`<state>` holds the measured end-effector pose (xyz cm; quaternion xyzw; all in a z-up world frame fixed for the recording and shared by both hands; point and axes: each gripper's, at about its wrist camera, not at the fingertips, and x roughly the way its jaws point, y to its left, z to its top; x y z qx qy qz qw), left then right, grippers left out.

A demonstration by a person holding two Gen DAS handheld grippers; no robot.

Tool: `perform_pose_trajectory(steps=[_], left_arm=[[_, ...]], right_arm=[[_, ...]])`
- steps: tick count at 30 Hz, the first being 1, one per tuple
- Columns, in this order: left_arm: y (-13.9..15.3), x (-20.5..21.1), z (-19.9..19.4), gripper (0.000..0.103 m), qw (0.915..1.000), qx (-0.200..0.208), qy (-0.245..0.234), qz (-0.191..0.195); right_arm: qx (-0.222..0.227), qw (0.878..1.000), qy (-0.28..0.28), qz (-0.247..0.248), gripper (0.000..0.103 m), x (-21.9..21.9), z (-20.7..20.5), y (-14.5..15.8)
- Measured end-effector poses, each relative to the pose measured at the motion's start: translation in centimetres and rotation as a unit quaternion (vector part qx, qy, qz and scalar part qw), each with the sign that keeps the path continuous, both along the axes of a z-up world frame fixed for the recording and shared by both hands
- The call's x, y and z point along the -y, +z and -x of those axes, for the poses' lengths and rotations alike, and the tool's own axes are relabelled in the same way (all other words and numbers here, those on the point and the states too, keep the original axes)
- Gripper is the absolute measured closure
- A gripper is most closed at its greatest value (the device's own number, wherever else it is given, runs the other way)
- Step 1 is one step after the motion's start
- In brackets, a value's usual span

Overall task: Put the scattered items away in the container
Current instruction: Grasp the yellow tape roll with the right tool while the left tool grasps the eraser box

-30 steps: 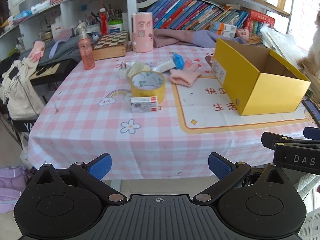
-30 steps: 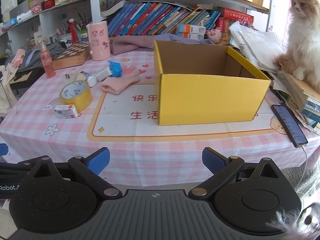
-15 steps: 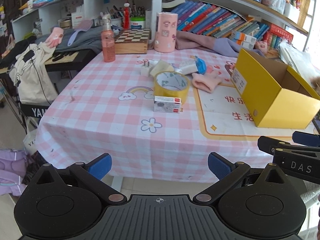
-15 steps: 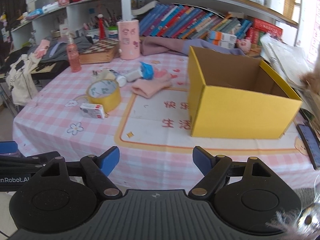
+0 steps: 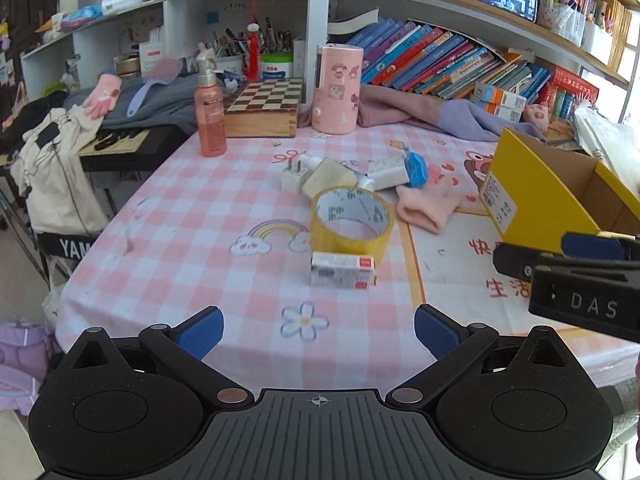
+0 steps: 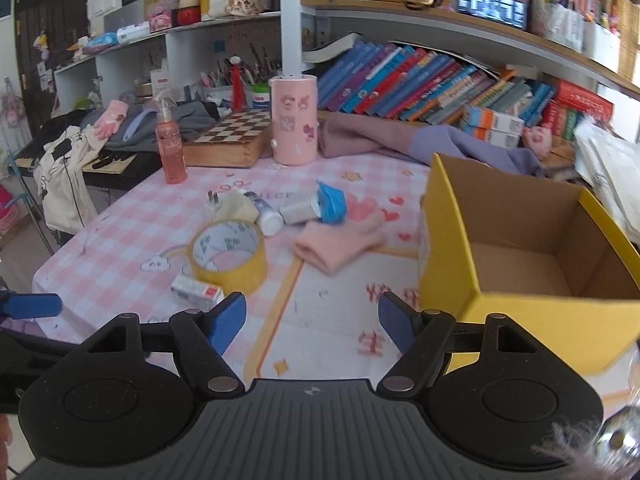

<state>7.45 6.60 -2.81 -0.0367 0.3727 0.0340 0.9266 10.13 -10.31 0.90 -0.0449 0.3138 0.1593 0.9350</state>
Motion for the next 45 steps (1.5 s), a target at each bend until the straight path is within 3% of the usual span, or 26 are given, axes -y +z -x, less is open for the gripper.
perform_pose_trajectory(steps=[11, 17, 22, 27, 33, 38, 45], left_arm=[[-3.3, 0.9, -5.2, 0.001, 0.9998, -0.013, -0.011, -0.01], [-4.9, 1.1, -7.3, 0.009, 0.9997, -0.019, -0.014, -0.004], [-5.6, 1.0, -8.3, 0.021, 0.9997, -0.022, -0.006, 0.001], [-5.9, 0.8, -8.4, 0.049, 0.9996, -0.028, -0.01, 0.0], [-4.9, -0.2, -7.2, 0.05, 0.9995, -0.03, -0.005, -0.01], [-4.0, -2.5, -5.8, 0.05, 0.9986, -0.036, 0.038, -0.004], [-2.9, -4.9, -4.5, 0.05, 0.9945, -0.039, 0.097, 0.008]], right_arm=[[-0.024, 0.999, 0.039, 0.008, 0.03, -1.3, -5.1, -1.3], [-0.031, 0.998, 0.057, 0.017, 0.03, -1.9, -6.7, -1.7], [-0.037, 0.996, 0.072, 0.026, 0.03, -2.5, -7.7, -2.0], [-0.044, 0.995, 0.09, 0.029, 0.029, -3.3, -8.7, -2.3], [-0.064, 0.99, 0.124, 0.022, 0.024, -5.5, -9.9, -3.0], [-0.078, 0.985, 0.152, 0.027, 0.01, -7.9, -10.9, -3.9], [-0.091, 0.98, 0.173, 0.049, 0.007, -10.9, -12.8, -6.1]])
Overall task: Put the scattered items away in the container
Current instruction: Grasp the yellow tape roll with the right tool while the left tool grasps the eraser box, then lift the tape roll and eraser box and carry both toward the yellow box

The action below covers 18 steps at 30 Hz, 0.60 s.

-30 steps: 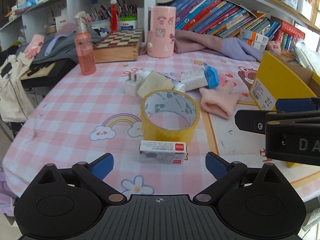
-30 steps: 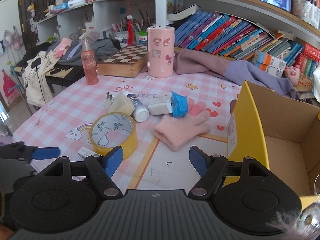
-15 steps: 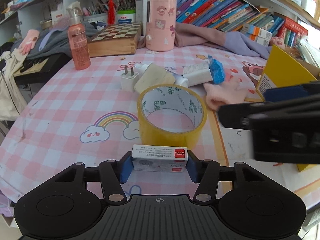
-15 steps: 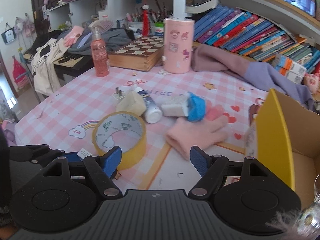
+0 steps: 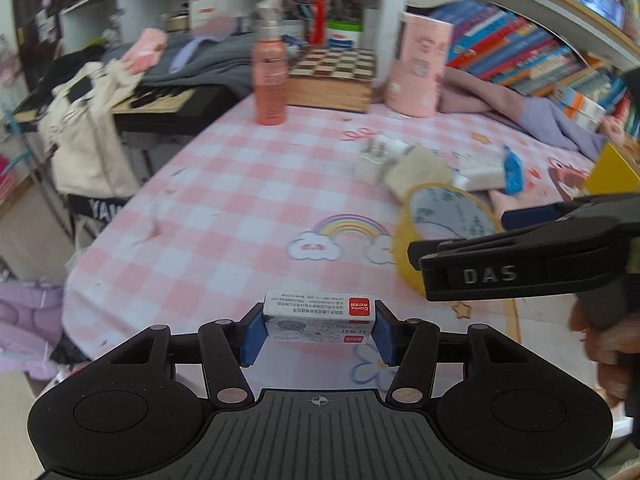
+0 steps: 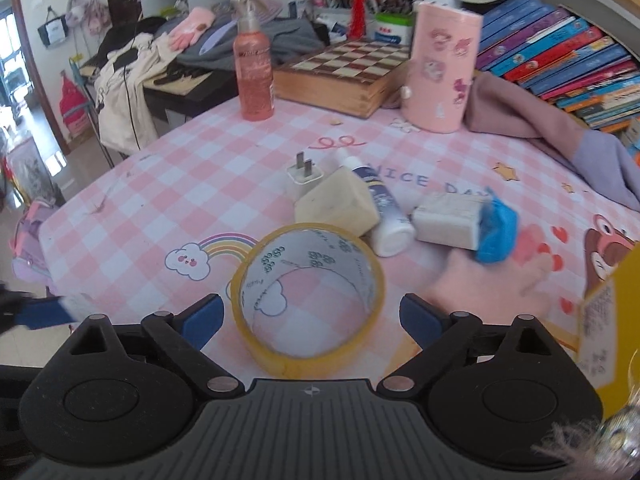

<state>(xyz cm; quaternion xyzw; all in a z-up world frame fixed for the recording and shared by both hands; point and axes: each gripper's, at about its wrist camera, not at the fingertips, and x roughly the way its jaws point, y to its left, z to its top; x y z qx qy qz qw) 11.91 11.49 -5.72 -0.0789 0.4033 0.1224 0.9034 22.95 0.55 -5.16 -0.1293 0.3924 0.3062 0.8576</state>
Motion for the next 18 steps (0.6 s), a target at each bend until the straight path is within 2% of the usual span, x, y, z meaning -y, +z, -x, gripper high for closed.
perform_pose_trajectory(steps=[4, 7, 8, 10, 18], left_arm=[[0.4, -0.5, 0.2, 0.05, 0.9999, 0.001, 0.012, 0.001], [0.7, -0.8, 0.1, 0.05, 0.9999, 0.004, 0.015, 0.003], [0.9, -0.8, 0.0, 0.05, 0.9999, 0.005, 0.014, 0.003], [1.2, -0.8, -0.1, 0.05, 0.9999, 0.01, 0.01, 0.003], [3.0, -0.6, -0.3, 0.05, 0.9987, 0.046, -0.013, 0.015]], right_arm=[[-0.004, 1.0, 0.0, 0.011, 0.007, -0.9, -1.0, -1.1], [-0.009, 1.0, -0.001, 0.017, 0.012, -1.1, -1.4, -1.5], [-0.011, 1.0, 0.001, 0.016, 0.017, -1.1, -1.4, -1.5], [-0.013, 1.0, 0.004, 0.017, 0.019, -1.1, -1.3, -1.4], [0.007, 1.0, -0.003, -0.008, 0.019, 0.3, -0.2, 1.3]])
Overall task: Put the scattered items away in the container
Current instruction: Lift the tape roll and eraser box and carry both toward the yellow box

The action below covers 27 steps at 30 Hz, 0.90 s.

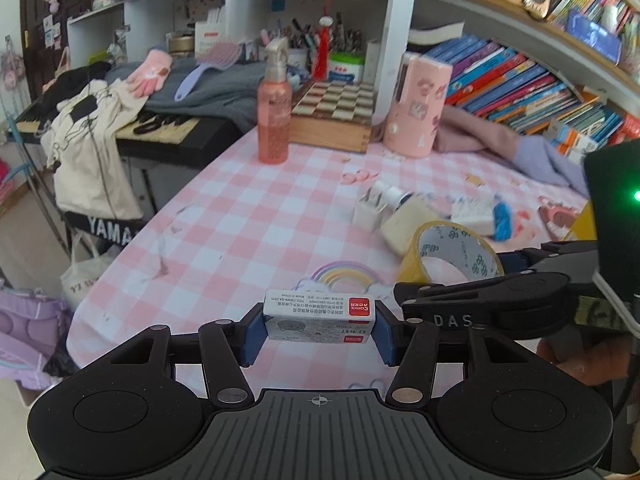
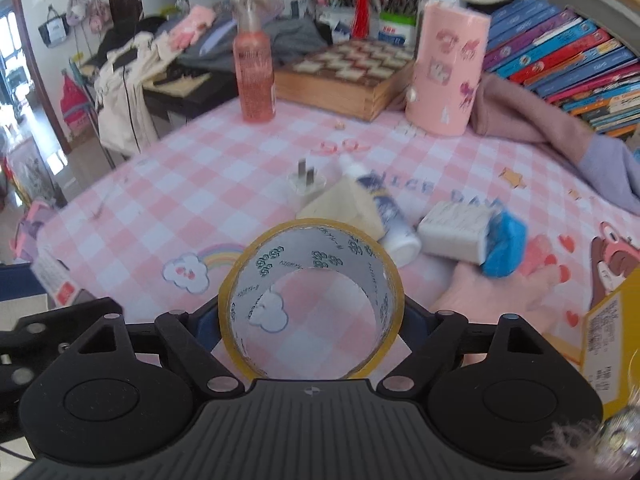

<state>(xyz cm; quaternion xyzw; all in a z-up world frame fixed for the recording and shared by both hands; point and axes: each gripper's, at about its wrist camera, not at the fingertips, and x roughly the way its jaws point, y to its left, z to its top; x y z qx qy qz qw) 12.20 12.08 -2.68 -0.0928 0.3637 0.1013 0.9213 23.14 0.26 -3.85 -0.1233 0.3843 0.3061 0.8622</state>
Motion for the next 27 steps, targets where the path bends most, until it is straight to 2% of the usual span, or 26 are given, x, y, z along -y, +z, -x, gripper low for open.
perform_pose_trajectory(steps=[7, 13, 20, 27], left_arm=[[2.6, 1.0, 0.9, 0.05, 0.9984, 0.033, -0.045, 0.003], [4.7, 1.8, 2.4, 0.05, 0.9958, 0.06, -0.069, 0.005], [5.9, 2.1, 4.6, 0.05, 0.9929, 0.075, -0.092, 0.009], [5.3, 2.6, 7.1, 0.05, 0.9914, 0.066, -0.11, 0.022]], right_arm=[[0.034, 0.998, -0.04, -0.036, 0.019, 3.1, 2.0, 4.3], [0.054, 0.995, -0.062, -0.052, 0.019, 5.0, 4.5, 6.8], [0.071, 0.99, -0.1, -0.065, 0.019, 7.1, 7.6, 8.4], [0.073, 0.988, -0.12, -0.065, 0.019, 8.0, 11.3, 8.3]])
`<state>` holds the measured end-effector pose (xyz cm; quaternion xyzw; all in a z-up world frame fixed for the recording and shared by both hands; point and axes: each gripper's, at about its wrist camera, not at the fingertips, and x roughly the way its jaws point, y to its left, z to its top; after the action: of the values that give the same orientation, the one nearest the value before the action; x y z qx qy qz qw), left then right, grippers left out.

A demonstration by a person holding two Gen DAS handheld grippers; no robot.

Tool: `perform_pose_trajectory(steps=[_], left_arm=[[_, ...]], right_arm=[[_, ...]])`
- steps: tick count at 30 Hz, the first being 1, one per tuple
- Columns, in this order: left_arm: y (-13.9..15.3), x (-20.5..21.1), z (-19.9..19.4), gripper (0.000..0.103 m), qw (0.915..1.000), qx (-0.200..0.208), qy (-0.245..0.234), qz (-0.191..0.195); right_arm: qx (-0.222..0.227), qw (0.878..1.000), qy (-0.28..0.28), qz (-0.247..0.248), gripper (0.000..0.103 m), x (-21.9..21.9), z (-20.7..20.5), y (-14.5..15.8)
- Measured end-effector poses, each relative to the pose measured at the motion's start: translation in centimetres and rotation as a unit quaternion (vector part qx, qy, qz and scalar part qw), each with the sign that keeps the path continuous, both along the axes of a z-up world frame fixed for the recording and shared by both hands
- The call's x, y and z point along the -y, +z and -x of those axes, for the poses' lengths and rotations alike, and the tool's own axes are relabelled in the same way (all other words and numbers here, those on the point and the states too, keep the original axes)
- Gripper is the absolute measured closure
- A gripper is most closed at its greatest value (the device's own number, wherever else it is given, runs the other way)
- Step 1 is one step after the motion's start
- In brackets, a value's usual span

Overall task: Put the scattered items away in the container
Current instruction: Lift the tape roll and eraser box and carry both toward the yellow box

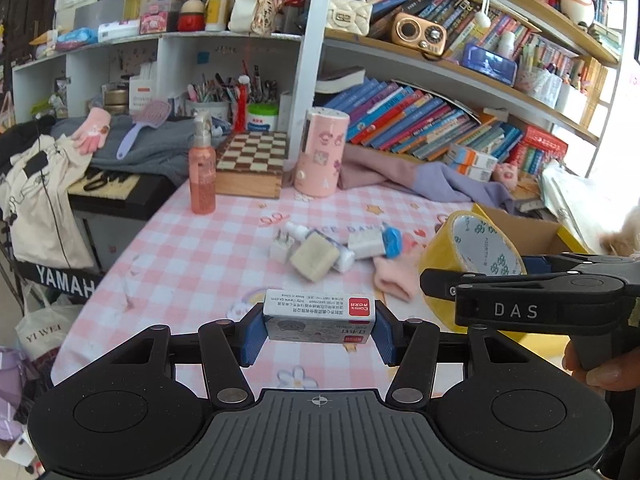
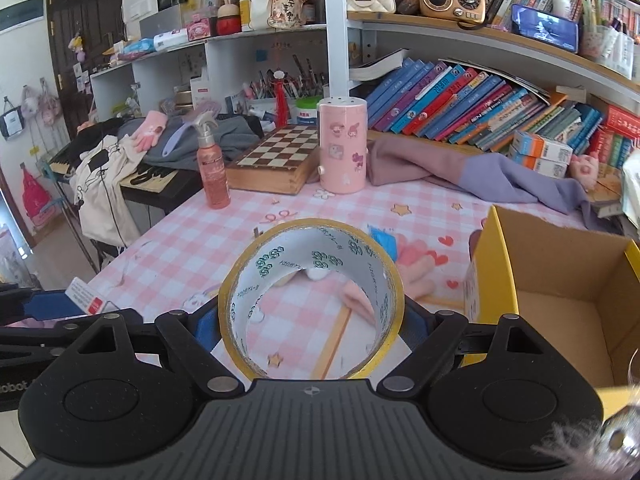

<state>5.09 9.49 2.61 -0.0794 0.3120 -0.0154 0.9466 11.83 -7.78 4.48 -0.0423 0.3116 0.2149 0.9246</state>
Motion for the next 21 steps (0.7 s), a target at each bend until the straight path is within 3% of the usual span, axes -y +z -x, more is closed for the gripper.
perform_pose_trajectory(steps=[12, 21], left_arm=[[-0.5, 2.2, 4.2, 0.05, 0.9978, -0.009, -0.065, 0.002], [-1.0, 4.5, 5.7, 0.05, 0.9914, -0.016, -0.13, 0.01]], right_arm=[[-0.015, 0.998, -0.062, -0.004, 0.019, 3.0, 6.8, -0.8], [-0.024, 0.991, -0.13, -0.004, 0.019, 6.0, 11.5, -1.5]])
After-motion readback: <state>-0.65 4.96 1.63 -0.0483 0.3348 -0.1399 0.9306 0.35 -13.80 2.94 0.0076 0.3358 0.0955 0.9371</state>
